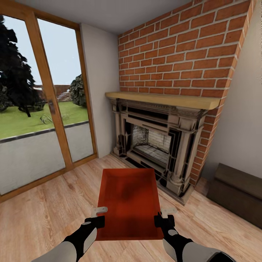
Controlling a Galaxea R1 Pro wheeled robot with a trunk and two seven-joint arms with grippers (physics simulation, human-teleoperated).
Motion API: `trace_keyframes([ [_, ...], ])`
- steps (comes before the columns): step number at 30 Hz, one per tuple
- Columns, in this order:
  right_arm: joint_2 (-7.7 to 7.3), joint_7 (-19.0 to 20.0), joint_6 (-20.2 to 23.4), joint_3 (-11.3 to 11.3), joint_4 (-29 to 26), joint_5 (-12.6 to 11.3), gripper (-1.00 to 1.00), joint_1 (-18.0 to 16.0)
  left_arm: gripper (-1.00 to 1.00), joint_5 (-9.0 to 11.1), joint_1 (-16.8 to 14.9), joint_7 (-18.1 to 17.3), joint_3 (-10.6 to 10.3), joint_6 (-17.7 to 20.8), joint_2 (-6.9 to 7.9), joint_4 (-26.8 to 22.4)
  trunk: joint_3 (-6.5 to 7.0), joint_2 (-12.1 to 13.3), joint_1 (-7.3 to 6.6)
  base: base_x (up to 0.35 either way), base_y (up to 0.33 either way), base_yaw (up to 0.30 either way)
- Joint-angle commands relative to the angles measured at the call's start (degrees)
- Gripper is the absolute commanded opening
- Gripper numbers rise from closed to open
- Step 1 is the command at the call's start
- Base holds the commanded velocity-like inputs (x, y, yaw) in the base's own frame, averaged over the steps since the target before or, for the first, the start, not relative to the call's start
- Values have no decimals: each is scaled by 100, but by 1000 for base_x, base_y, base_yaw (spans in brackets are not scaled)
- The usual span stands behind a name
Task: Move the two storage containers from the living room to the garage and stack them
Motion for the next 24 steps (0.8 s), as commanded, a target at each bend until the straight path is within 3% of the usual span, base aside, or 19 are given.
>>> trace_keyframes([
  [1, 13, -5, 1, -276, -9, 35, -100, -6, -100, -38, 0, 65, 160, 31, -3, -17, 1, -6, 1, 0, 0, 0],
  [9, 6, -5, 7, -276, -9, 35, -100, -6, -100, -38, 0, 65, 160, 31, -3, -17, 58, -6, 1, 0, 0, 0],
  [24, 8, -5, 22, -276, -9, 35, -100, -6, -100, -38, 0, 61, 160, 31, -3, -16, 331, 595, -328, 0, 0, 0],
])
